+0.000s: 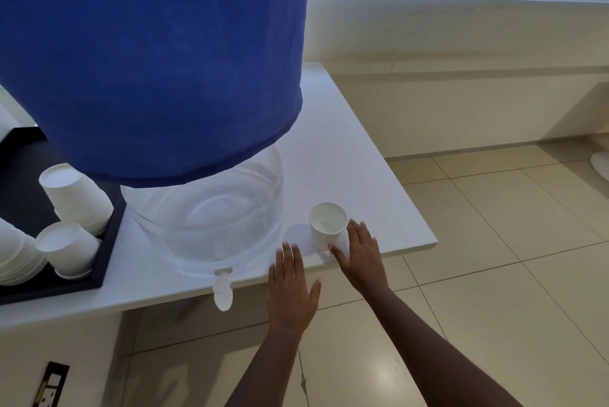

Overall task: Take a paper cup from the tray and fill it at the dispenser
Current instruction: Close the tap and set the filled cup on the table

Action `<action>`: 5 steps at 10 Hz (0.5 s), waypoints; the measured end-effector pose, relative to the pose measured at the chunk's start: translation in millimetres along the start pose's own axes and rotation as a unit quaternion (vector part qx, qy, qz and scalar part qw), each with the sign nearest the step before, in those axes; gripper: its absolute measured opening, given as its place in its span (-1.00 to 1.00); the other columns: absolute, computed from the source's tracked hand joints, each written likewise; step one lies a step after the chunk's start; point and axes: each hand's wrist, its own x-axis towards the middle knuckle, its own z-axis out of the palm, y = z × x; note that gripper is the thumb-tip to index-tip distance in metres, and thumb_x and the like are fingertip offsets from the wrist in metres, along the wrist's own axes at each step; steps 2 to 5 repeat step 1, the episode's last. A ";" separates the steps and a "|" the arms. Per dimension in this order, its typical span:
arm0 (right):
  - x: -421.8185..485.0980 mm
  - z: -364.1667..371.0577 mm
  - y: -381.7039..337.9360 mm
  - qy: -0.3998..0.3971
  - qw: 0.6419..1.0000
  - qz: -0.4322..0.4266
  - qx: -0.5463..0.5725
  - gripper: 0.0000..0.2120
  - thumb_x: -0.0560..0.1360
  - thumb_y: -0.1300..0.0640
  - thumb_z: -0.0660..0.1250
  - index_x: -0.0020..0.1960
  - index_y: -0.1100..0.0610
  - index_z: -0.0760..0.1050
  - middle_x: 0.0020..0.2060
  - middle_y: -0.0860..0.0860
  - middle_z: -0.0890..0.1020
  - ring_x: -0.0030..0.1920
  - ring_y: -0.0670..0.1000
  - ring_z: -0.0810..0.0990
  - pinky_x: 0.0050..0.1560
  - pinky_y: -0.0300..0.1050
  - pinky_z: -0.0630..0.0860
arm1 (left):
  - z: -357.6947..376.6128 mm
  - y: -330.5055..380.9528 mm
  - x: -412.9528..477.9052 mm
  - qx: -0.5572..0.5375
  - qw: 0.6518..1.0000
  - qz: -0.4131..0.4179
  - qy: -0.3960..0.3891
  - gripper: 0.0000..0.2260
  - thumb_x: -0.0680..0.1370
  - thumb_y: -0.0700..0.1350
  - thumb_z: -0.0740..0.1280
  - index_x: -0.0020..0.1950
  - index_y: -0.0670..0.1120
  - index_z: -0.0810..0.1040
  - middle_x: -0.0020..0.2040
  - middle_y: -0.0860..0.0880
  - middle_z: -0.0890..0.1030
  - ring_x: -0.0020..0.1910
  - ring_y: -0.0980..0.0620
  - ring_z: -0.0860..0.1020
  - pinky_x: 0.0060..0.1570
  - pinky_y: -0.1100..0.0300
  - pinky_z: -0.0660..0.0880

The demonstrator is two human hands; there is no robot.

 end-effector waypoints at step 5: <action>-6.3 1.8 5.5 -0.010 0.998 0.004 -0.058 -0.21 0.41 -0.35 -0.29 0.45 0.15 -0.05 0.51 0.09 0.06 0.51 0.10 -0.06 0.47 0.19 -0.01 | 5.8 -3.2 0.3 0.022 1.000 -0.013 -0.013 -0.32 0.59 0.16 0.04 0.51 -0.16 -0.23 0.57 -0.17 -0.17 0.55 -0.13 -0.15 0.55 0.00 -0.11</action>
